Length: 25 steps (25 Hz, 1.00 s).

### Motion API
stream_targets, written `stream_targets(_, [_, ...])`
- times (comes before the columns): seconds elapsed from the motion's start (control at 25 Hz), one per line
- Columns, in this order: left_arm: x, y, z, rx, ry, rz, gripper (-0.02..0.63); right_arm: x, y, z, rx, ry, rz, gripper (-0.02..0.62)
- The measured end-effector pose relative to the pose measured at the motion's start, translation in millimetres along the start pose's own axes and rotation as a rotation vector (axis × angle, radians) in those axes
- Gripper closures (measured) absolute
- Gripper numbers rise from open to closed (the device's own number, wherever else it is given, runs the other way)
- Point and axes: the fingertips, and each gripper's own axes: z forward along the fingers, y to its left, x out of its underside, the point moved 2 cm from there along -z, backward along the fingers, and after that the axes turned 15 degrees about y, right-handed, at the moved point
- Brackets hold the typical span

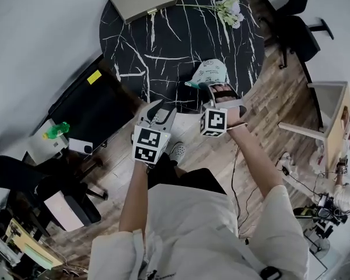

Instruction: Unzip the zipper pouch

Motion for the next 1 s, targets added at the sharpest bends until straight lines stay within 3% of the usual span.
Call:
stream_targets(0.44, [-50.9,9.2,22.2,0.061,0.026,0.105,0.445,17.7,-43.1,-7.4,-0.218,-0.113,0.304,0.57])
stream_targets(0.76, [-89.0,17.0,38.0,0.135,0.085,0.236,0.446,33.1,-83.0,-11.2,-0.243,-0.139,0.389,0.571])
stream_targets(1.0, [-126.9,15.1,37.8,0.16,0.054,0.296,0.446,44.7,-111.4,-19.8,-0.265,-0.182,0.501,0.571])
